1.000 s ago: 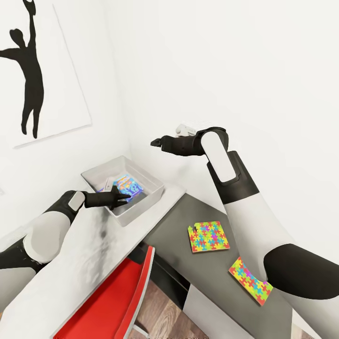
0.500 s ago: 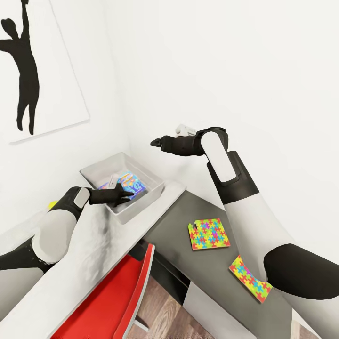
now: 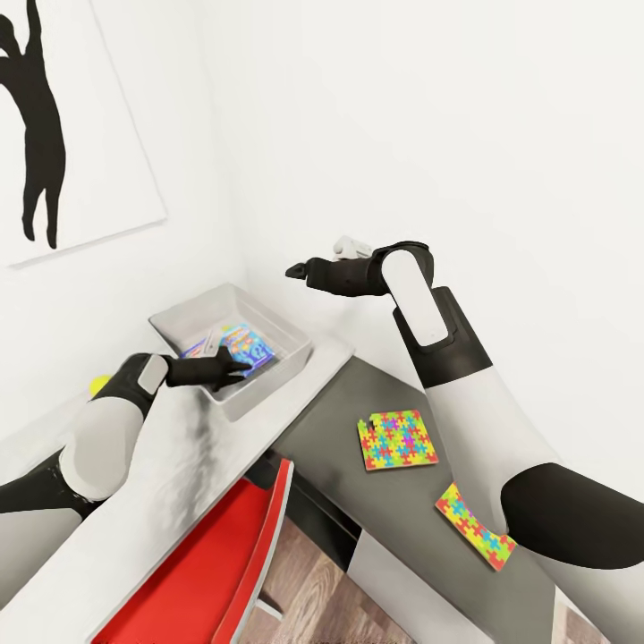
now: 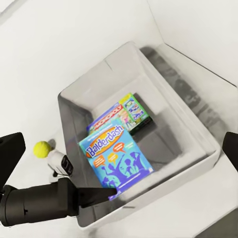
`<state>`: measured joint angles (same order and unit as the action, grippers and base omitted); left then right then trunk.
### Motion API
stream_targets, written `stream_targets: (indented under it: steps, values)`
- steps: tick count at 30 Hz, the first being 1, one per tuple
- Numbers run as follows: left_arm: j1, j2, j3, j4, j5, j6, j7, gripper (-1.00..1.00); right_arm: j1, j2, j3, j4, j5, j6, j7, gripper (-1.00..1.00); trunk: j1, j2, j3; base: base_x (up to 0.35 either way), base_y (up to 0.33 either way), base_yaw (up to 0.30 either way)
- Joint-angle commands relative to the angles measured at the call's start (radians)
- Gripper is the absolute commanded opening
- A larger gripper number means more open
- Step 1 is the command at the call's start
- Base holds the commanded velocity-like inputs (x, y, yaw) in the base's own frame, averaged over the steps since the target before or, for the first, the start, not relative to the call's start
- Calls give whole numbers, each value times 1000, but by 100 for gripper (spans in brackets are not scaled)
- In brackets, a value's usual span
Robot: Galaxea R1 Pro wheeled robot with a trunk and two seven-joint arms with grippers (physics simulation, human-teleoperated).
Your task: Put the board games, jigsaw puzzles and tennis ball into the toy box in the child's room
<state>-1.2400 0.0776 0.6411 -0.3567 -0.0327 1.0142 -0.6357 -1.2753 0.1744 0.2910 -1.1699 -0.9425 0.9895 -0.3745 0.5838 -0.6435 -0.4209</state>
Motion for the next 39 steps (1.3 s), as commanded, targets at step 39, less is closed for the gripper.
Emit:
stream_targets:
  steps: [39]
  values:
    - [-1, -2, 5, -63, -4, 6, -1, -100, 2, 0, 2, -1, -9, 1, -10, 100, 0, -1, -61, 0, 0, 0]
